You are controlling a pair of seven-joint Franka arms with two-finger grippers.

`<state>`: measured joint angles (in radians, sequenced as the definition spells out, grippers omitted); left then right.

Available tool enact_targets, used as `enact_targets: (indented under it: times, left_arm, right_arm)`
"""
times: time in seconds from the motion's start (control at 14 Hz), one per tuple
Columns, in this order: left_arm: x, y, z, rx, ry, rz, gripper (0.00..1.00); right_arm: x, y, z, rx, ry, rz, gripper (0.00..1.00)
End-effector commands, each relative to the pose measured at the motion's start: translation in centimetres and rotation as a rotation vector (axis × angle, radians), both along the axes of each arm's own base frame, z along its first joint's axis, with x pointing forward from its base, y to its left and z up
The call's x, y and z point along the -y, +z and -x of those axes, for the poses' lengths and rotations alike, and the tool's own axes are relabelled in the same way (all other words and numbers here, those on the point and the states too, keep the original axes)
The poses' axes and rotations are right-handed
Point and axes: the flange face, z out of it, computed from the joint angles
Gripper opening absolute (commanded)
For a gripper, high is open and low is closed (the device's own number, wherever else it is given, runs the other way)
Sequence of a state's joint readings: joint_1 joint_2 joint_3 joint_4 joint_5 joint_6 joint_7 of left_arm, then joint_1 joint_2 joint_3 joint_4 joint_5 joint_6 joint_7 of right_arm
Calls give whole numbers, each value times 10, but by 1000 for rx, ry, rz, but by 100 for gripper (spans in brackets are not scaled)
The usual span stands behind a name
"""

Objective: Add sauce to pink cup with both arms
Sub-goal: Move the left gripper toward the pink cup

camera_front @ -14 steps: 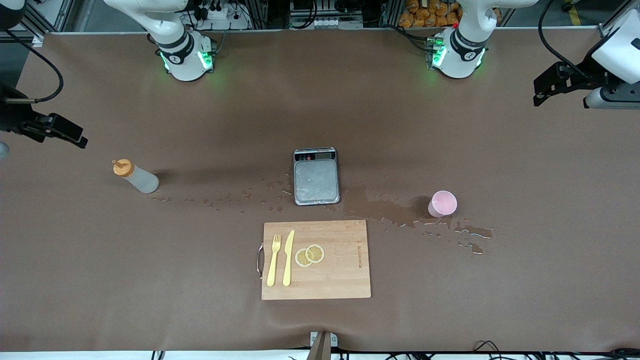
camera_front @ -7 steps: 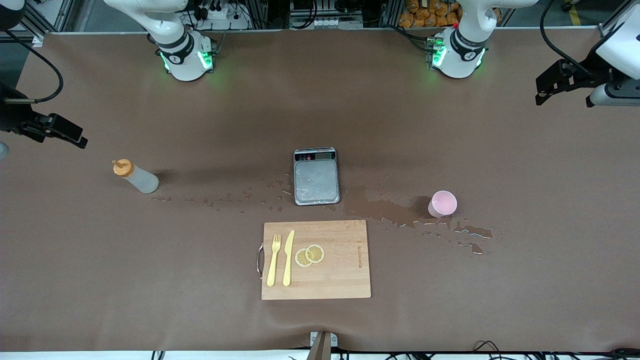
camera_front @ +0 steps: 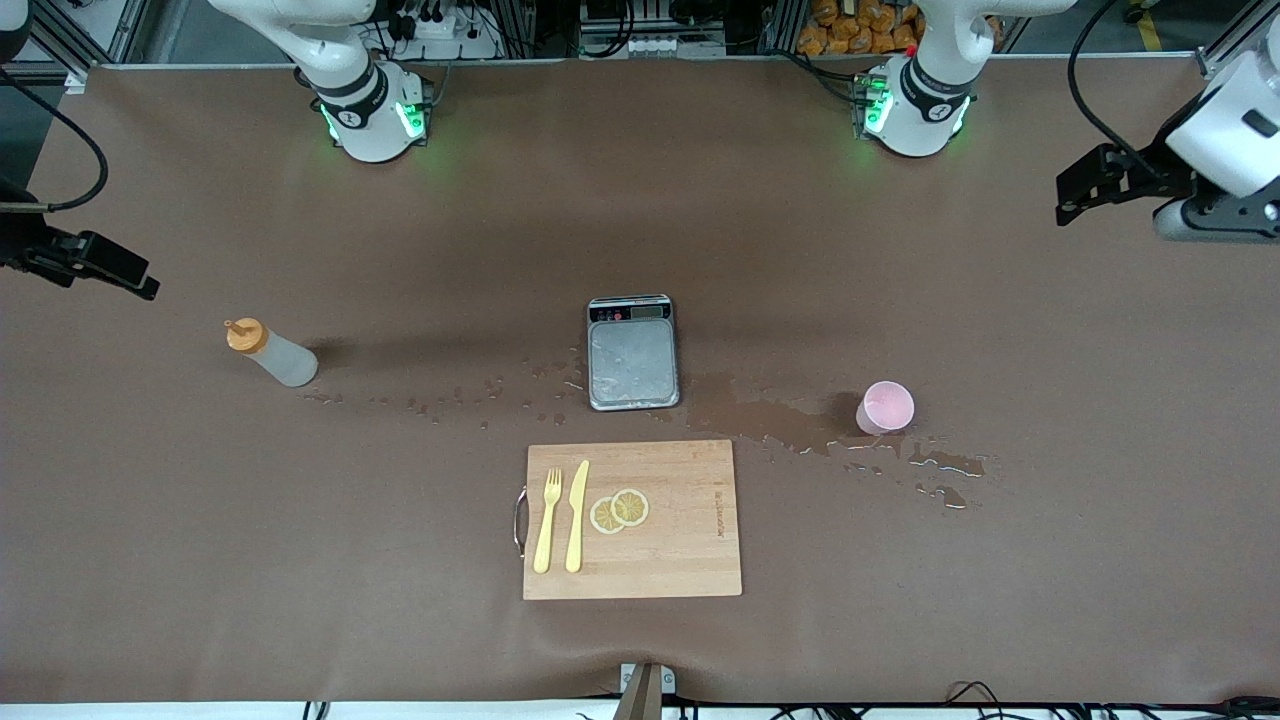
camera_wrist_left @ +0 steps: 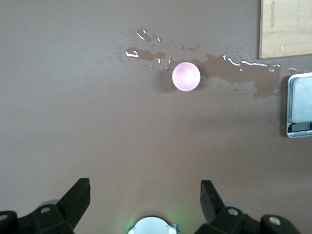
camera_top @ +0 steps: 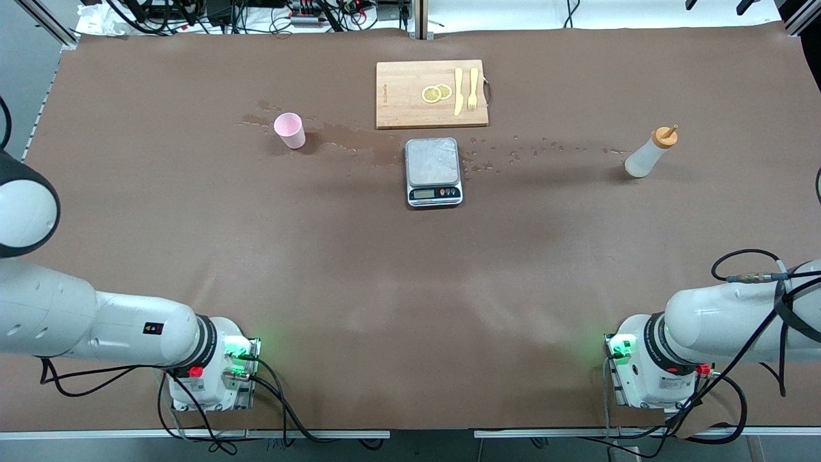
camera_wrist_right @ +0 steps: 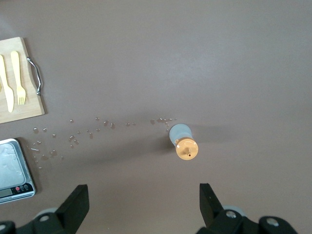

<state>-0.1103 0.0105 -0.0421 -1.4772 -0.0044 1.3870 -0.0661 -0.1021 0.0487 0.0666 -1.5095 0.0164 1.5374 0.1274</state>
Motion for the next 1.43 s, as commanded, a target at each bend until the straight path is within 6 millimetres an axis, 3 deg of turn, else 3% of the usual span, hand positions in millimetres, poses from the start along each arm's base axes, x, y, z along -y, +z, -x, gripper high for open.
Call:
enact_targets:
  times: [0.0, 0.14, 0.36, 0.5, 0.71, 1.0, 1.14, 1.36]
  left_arm:
    - [0, -22, -10, -64, 19, 40, 100]
    - [4, -42, -23, -65, 17, 46, 100]
    - [10, -85, -32, -38, 16, 50, 100]
    - [10, -119, -36, -23, 21, 52, 100]
    - [11, -180, -45, -5, 30, 53, 100]
    - [32, -274, -74, -31, 5, 41, 100]
    - [47, -303, -72, -62, -7, 34, 100]
    - [42, -337, -69, -30, 10, 37, 100]
  right_arm:
    - [8, -1, -4, -3, 19, -3, 100]
    - [16, -18, -9, -38, 1, -19, 100]
    - [69, -40, -12, -75, -113, -157, 100]
    - [74, -44, -10, -95, -137, -163, 100]
    - [97, -61, -9, -155, -248, -187, 100]
    - [107, -64, -7, -175, -312, -187, 100]
    - [121, -73, -7, -196, -390, -186, 100]
    - [140, -87, -7, -217, -433, -192, 100]
